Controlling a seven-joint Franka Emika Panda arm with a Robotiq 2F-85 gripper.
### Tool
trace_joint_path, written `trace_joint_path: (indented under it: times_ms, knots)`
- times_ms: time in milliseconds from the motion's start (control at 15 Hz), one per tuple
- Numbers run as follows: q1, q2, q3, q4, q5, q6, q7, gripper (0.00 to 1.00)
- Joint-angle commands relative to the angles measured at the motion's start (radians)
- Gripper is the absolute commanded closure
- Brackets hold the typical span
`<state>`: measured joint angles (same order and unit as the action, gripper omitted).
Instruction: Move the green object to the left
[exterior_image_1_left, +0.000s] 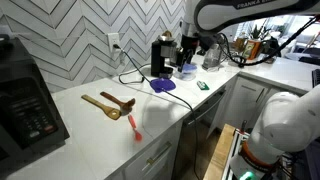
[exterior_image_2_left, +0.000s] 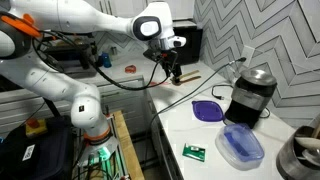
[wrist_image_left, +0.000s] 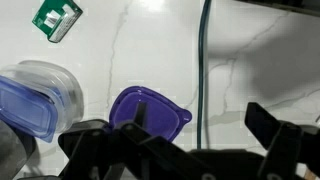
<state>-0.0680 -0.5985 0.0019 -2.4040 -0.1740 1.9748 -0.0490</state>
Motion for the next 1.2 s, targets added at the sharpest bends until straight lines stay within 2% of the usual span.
trace_joint_path:
  times_ms: [0, 200, 333, 467, 667, 1133]
  knots:
    - [0.011, 0.001, -0.008, 0.002, -0.005, -0.003, 0.005, 0.00]
    - [0.011, 0.001, -0.008, 0.002, -0.005, -0.003, 0.005, 0.00]
    - [-0.056, 0.061, 0.012, -0.009, -0.085, -0.017, 0.102, 0.00]
    - [-0.095, 0.092, 0.006, -0.059, -0.162, 0.031, 0.168, 0.00]
    - [-0.152, 0.156, 0.007, -0.100, -0.272, 0.032, 0.291, 0.00]
    - [-0.214, 0.295, -0.007, -0.127, -0.451, -0.023, 0.646, 0.00]
